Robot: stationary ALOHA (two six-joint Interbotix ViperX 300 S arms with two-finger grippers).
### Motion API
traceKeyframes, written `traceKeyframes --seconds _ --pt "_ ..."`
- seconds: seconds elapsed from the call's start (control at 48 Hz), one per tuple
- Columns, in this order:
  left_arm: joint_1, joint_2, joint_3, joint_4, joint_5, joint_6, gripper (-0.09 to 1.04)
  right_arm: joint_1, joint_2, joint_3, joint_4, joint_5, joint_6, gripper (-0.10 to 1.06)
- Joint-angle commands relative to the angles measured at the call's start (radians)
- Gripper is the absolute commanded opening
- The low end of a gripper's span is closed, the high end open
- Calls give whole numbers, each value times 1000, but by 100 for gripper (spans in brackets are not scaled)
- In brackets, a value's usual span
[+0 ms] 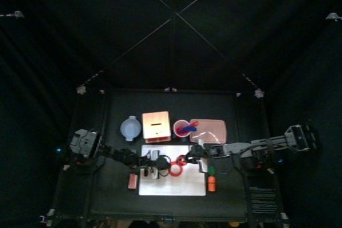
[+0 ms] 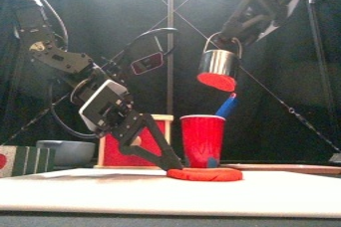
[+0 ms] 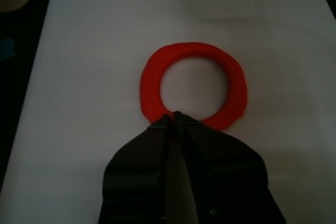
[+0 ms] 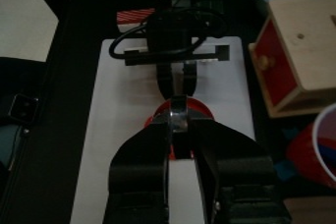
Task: Get the cutter from the drawer then cut the dough then place the extra dough in the bowl
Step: Place the extra dough in the bowl
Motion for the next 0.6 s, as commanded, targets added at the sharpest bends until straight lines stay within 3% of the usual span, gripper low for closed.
traceKeyframes --seconds 0.021,0.229,0.604 --pt "8 -29 -6 -12 8 0 56 -5 -38 74 5 -21 2 48" --pt "28 -114 0 -15 8 2 56 -11 44 152 23 -101 3 48" --pt "61 -201 37 2 31 3 56 -8 272 77 18 -137 2 48"
